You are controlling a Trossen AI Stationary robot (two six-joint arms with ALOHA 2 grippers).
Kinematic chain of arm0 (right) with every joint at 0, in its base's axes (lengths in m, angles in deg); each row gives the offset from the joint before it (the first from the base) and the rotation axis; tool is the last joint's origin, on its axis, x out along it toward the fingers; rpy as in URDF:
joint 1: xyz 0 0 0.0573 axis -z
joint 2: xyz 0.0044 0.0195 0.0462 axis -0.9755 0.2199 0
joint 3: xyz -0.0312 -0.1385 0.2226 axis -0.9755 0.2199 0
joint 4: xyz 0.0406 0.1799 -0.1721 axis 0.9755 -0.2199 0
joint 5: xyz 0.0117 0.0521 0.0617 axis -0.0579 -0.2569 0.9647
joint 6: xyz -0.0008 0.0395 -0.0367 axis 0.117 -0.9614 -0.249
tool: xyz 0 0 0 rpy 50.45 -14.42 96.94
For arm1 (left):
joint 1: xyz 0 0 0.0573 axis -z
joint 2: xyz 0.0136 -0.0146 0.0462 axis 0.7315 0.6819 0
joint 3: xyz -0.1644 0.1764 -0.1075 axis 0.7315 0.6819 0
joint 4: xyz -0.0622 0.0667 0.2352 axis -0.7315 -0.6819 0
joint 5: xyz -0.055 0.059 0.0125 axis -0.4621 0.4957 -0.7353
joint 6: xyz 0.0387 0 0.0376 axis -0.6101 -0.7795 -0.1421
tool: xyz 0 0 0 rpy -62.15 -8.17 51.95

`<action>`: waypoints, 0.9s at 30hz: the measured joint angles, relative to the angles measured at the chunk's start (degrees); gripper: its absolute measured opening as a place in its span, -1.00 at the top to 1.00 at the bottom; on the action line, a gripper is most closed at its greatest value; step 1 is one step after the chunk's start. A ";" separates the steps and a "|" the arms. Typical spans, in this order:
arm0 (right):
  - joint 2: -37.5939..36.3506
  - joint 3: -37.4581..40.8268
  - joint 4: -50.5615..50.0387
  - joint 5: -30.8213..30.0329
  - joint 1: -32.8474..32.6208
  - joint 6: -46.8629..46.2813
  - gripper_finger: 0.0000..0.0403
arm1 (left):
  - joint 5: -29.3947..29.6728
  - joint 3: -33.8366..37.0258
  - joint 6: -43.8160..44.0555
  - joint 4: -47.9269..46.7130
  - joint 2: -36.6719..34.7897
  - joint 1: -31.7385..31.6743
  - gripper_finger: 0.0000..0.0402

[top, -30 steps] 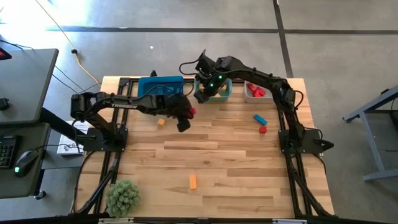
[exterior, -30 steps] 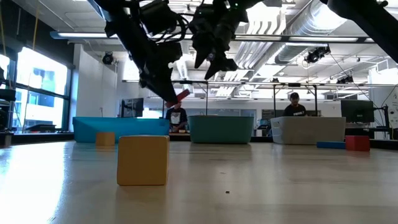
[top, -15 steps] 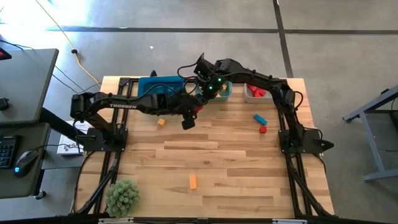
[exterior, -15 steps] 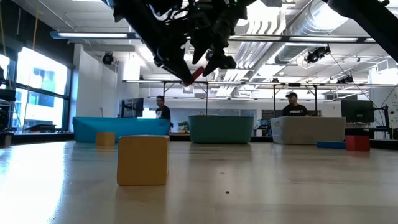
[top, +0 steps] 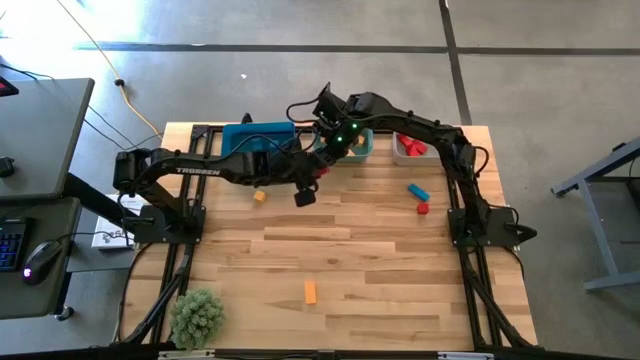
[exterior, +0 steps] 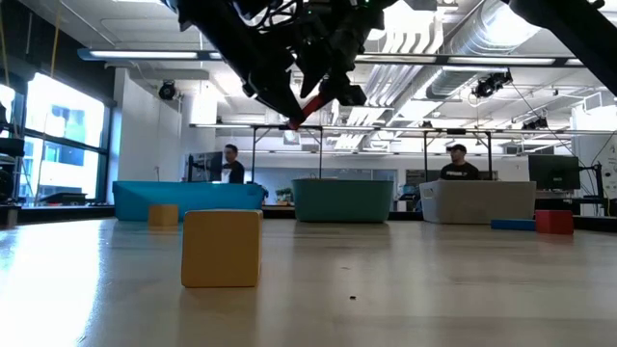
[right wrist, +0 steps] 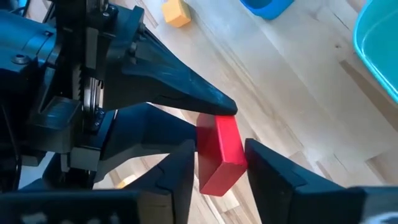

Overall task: Sort & place blocks by color
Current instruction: Put the red block into the grey bin

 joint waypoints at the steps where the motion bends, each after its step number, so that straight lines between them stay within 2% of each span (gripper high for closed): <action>1: 0.00 -0.01 0.08 -0.06 0.00 0.01 0.39 | 0.57 0.00 -0.01 0.27 0.00 0.00 0.52; 11: -0.04 -0.02 0.10 -0.64 0.49 0.56 0.53 | 3.26 0.02 -1.54 2.59 0.17 -0.04 0.52; 17: 0.02 0.00 0.03 -0.42 0.86 0.61 0.79 | 5.89 0.02 -1.58 4.41 0.15 0.03 0.52; 21: 0.04 0.02 0.01 -0.49 1.15 1.70 0.80 | 6.28 0.02 -1.68 4.70 0.15 0.00 0.50; 27: 0.07 0.11 -0.05 -0.34 1.53 3.77 0.80 | 6.14 0.02 -2.45 4.74 0.22 -0.17 0.32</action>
